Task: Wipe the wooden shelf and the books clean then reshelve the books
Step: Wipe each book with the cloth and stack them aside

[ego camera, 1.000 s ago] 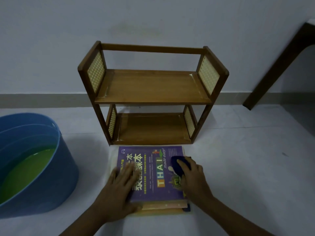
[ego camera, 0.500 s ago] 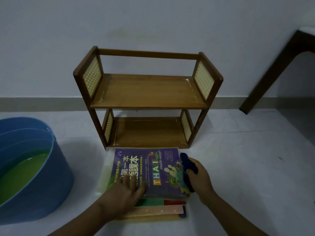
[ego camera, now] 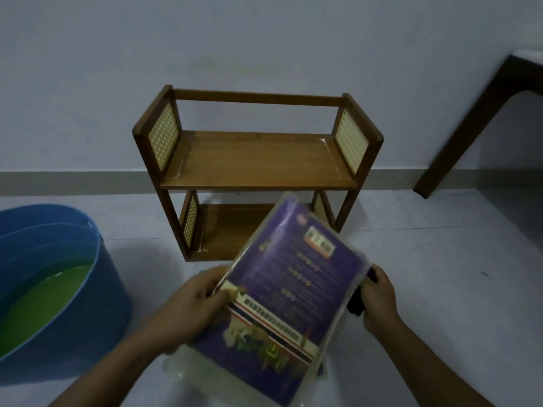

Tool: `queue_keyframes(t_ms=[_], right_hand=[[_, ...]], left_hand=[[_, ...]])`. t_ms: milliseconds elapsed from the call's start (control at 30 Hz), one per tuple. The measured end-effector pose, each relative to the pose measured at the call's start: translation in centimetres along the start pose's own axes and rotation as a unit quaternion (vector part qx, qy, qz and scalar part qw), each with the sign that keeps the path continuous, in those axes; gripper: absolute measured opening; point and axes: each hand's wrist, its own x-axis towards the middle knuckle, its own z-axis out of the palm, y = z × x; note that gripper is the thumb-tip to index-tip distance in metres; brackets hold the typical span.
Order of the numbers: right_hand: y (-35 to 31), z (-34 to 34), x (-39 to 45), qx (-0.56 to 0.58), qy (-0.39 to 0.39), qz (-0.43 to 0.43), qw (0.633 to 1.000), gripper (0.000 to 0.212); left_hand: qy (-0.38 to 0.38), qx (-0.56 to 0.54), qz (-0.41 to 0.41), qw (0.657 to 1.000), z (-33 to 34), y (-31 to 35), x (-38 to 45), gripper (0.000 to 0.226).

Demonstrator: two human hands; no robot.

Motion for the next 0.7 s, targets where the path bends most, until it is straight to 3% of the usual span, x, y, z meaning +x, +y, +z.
queue_keyframes(t_ms=[67,167,200,267,333,400,500,567,600,633,700], right_hand=[[-0.4,0.2,-0.2,-0.003,0.0,-0.008,1.0,0.037],[-0.3,0.8,-0.3,-0.091,0.006,-0.06,0.994,0.043],[-0.1,1.1,-0.5,-0.138,-0.007,-0.097,0.986,0.043],[0.5,2.0,-1.2,-0.227,-0.049,-0.192,0.953,0.04],[1.7,3.2,-1.7,-0.316,-0.105,-0.263,0.906,0.039],[3.1,4.9,-3.3,-0.405,-0.165,-0.294,0.85,0.042],[5.6,7.1,-6.5,-0.479,-0.208,-0.305,0.797,0.047],[7.5,8.0,-8.5,-0.588,-0.216,-0.369,0.686,0.073],[8.5,8.3,-9.6,-0.615,-0.222,-0.402,0.641,0.075],[9.2,8.6,-10.8,-0.617,-0.236,-0.435,0.611,0.067],[10.0,9.3,-13.3,-0.574,-0.292,-0.476,0.599,0.048]], left_hand=[[0.017,-0.113,-0.085,0.99,0.3,-3.0,0.5,0.028],[0.071,-0.137,-0.136,0.979,0.2,-7.5,1.2,0.023],[0.084,-0.1,-0.135,0.982,0.3,-8.8,1.4,0.02],[0.099,0.086,-0.059,0.99,-0.2,-11.1,1.8,0.025],[0.112,0.269,0.024,0.956,-0.9,-12.9,2.2,0.053],[0.103,0.381,0.069,0.916,-1.8,-14.8,2.7,0.071],[-0.009,0.421,0.059,0.905,-2.1,-16.5,2.8,0.116],[-0.032,0.433,0.057,0.899,-2.0,-17.0,2.6,0.131],[-0.032,0.433,0.054,0.899,-2.0,-17.0,2.6,0.134],[-0.033,0.435,0.051,0.898,-2.0,-17.2,2.5,0.135],[-0.034,0.441,0.057,0.895,-2.0,-17.3,2.4,0.138]])
